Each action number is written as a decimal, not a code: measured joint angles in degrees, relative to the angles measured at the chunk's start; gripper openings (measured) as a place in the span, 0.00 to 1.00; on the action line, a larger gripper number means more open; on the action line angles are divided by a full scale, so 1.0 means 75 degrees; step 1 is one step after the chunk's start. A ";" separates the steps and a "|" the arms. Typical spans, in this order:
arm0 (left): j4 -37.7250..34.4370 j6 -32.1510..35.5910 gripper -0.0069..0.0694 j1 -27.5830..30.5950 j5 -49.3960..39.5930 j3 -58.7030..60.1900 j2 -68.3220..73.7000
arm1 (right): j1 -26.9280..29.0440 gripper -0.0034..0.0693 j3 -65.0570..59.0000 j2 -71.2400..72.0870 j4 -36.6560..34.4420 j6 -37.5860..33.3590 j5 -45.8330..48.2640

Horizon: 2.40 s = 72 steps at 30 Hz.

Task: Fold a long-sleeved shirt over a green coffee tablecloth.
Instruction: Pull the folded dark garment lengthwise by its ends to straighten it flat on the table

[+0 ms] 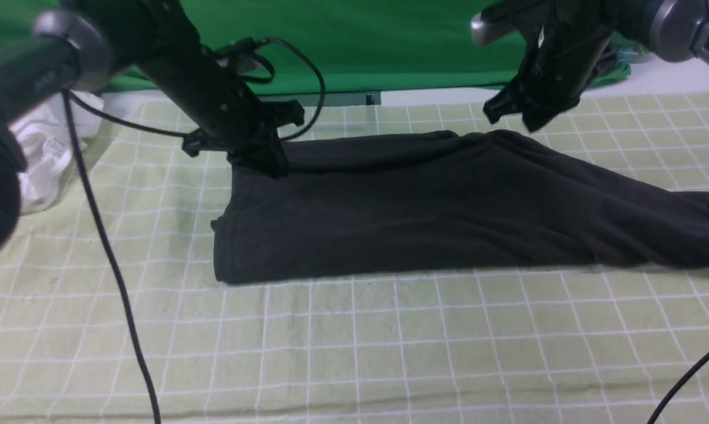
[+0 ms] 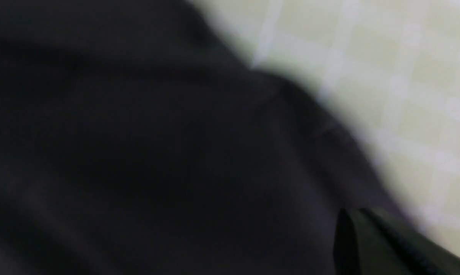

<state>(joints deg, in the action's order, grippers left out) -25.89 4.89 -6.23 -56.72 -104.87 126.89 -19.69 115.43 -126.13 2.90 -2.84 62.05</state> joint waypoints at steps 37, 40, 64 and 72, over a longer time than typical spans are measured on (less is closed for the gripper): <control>-0.0482 0.0135 0.11 0.0503 0.0062 -0.1293 -0.1091 | 0.4413 0.28 -0.4163 0.2822 -0.1090 -0.0604 -0.0380; -0.0473 0.0201 0.11 0.0503 0.0062 -0.1293 -0.1091 | 0.4670 0.42 -0.4202 0.2688 -0.1288 -0.0666 -0.1183; -0.0381 0.0425 0.11 0.0503 0.0069 -0.1293 -0.1056 | 0.4678 0.45 -0.4202 0.1057 -0.1419 -0.1903 -0.0632; -0.0375 0.0425 0.11 0.0503 0.0060 -0.1293 -0.1056 | 0.4675 0.10 -0.4032 0.1044 -0.1386 -0.2107 -0.0531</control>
<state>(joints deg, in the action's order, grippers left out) -28.70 8.08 -2.46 -56.27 -114.57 118.97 15.37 85.19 -118.30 -7.49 -18.64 58.07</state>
